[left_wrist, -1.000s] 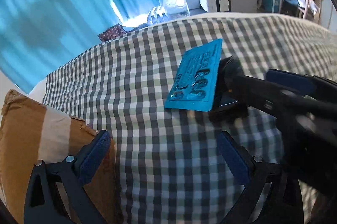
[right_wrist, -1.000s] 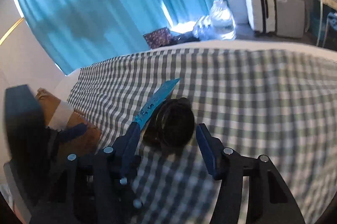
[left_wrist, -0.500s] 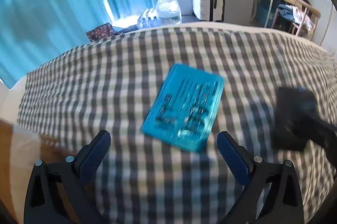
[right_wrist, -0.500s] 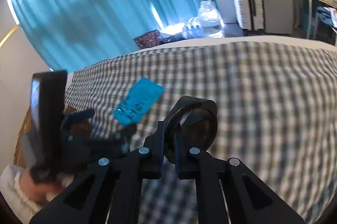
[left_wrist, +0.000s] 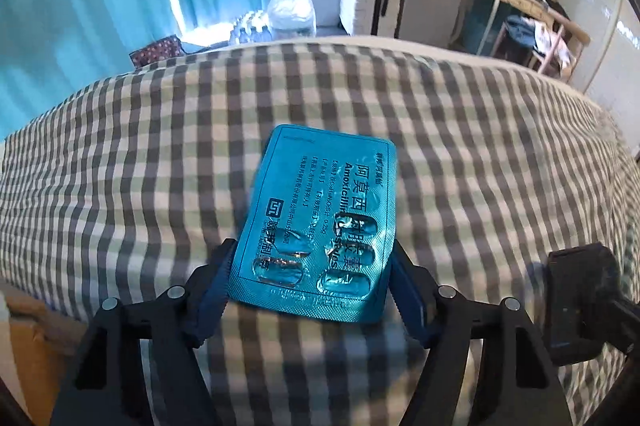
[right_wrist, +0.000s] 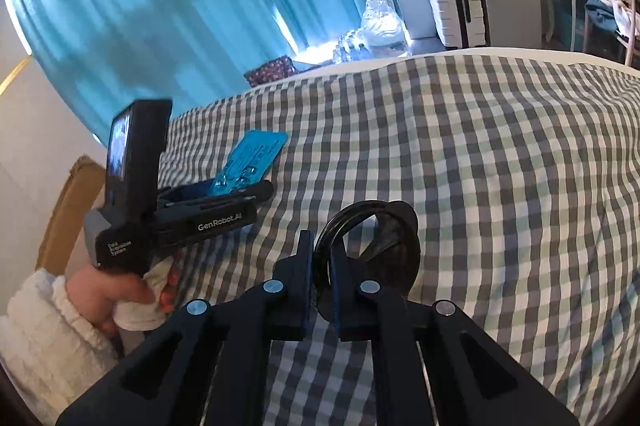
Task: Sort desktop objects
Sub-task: 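Grasp the black round item with the right gripper while the left gripper grasps the blue blister pack, then carry the blister pack and black item into the cardboard box and release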
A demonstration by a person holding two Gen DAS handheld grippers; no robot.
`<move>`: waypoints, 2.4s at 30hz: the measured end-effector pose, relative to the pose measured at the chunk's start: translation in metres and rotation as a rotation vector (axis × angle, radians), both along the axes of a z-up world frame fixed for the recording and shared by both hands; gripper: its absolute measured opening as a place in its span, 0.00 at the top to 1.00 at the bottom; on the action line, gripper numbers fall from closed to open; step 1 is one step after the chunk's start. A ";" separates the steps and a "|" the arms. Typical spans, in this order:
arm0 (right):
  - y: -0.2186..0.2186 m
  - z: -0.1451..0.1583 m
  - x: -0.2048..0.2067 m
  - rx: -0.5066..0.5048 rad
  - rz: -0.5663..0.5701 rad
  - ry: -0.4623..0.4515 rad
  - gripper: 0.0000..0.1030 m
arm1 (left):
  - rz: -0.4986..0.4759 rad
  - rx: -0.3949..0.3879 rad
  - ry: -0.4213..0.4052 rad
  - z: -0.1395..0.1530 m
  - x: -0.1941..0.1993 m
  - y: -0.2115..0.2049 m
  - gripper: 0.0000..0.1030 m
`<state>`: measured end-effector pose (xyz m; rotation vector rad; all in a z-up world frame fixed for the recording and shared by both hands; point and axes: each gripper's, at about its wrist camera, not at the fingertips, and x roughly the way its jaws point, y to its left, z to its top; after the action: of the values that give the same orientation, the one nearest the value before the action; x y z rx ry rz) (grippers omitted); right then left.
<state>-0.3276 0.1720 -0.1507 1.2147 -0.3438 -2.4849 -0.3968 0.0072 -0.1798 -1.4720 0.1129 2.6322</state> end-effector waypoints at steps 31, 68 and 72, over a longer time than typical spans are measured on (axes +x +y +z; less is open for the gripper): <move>-0.110 0.161 0.206 -0.031 0.116 0.168 0.93 | 0.148 0.057 0.267 0.227 0.267 -0.098 0.29; -0.239 0.134 0.129 -0.055 0.217 0.110 0.45 | 0.327 -0.048 0.123 0.145 0.226 -0.252 0.04; -0.216 0.153 0.145 -0.029 0.154 0.142 0.28 | 0.323 -0.054 0.153 0.165 0.245 -0.240 0.02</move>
<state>-0.1822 -0.0442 0.0024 1.0068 -0.2384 -2.4074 -0.1519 -0.2329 -0.0150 -1.4068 -0.0450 3.0199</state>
